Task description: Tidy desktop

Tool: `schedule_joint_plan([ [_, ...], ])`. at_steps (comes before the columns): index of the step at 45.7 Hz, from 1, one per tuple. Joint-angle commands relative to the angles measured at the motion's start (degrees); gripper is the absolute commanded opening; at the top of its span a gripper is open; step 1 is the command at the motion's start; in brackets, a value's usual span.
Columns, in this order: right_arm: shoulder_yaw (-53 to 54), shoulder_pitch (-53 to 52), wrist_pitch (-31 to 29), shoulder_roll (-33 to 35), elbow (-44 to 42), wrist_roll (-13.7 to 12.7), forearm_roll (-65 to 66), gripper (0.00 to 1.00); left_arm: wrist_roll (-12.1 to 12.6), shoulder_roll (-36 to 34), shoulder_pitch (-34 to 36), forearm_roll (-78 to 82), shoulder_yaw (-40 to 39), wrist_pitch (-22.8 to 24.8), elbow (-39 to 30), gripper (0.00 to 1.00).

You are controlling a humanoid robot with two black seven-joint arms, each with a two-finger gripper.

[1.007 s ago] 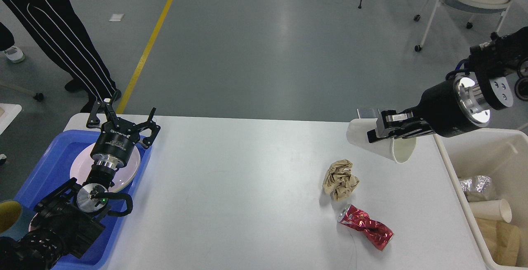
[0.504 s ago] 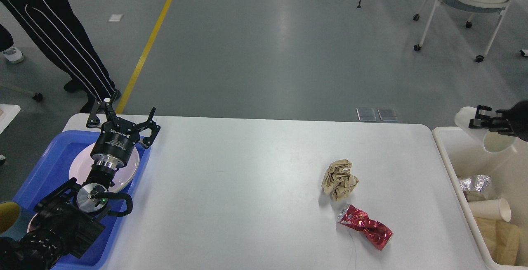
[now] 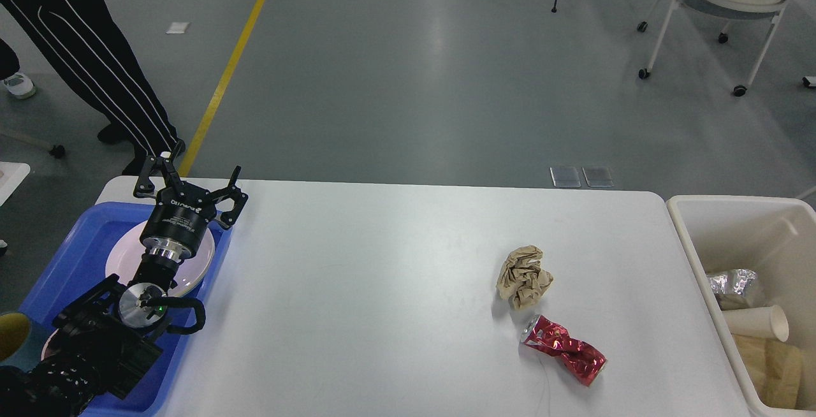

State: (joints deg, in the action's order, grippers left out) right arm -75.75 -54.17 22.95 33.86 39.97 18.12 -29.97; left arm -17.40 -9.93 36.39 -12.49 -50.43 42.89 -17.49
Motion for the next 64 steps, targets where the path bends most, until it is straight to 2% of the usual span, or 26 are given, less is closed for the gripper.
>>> schedule_joint_plan([
  [1,7.97,7.94,1.22,-2.13,-7.18,0.07,-0.54,1.0,0.0,0.0,0.0,-0.08,-0.02,0.0,0.0,0.99],
  [33,10.36,10.58,0.51,-5.03,-13.51,-0.19,-0.36,1.0,0.0,0.0,0.0,-0.08,-0.02,0.0,0.0,0.99],
  [39,10.44,8.57,-0.01,-4.94,-13.07,-0.19,-0.18,1.0,0.0,0.0,0.0,-0.08,-0.02,0.0,0.0,0.99],
  [44,10.8,2.77,-4.14,-3.63,-12.28,-0.11,1.75,1.0,0.0,0.0,0.0,-0.08,-0.02,0.0,0.0,0.99],
  [49,10.8,-3.56,-8.0,-1.43,-8.69,0.07,6.93,1.0,0.0,0.0,0.0,-0.08,-0.02,0.0,0.0,0.99],
  [56,10.27,-17.09,-14.86,0.42,0.8,0.42,18.17,1.0,0.0,0.0,0.0,-0.08,-0.02,0.0,0.0,0.99],
  [64,9.13,-34.32,-16.89,-0.46,17.49,0.68,30.3,1.0,0.09,0.0,0.0,-0.08,-0.02,0.0,0.0,0.99],
])
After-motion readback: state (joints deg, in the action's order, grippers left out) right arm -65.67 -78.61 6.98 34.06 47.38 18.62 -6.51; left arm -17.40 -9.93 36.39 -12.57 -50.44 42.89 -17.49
